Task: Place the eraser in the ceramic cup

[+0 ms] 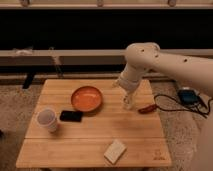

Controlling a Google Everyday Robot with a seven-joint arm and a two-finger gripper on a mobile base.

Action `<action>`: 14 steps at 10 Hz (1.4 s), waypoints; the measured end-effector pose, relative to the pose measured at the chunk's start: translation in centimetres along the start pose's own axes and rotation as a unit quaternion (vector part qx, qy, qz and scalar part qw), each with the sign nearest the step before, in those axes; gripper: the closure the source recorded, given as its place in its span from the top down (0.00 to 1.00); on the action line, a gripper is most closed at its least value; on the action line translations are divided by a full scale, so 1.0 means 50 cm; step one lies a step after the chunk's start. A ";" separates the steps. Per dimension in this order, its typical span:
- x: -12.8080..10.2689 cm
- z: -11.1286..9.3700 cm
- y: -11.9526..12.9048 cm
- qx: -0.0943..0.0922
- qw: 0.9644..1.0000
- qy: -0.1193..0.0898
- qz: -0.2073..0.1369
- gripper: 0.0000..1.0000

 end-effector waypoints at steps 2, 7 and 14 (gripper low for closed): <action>0.000 0.000 0.000 0.000 1.000 0.000 0.000 0.80; -0.008 0.009 0.008 -0.001 1.000 0.005 -0.007 0.80; -0.187 0.103 -0.012 -0.014 0.999 0.001 -0.049 0.80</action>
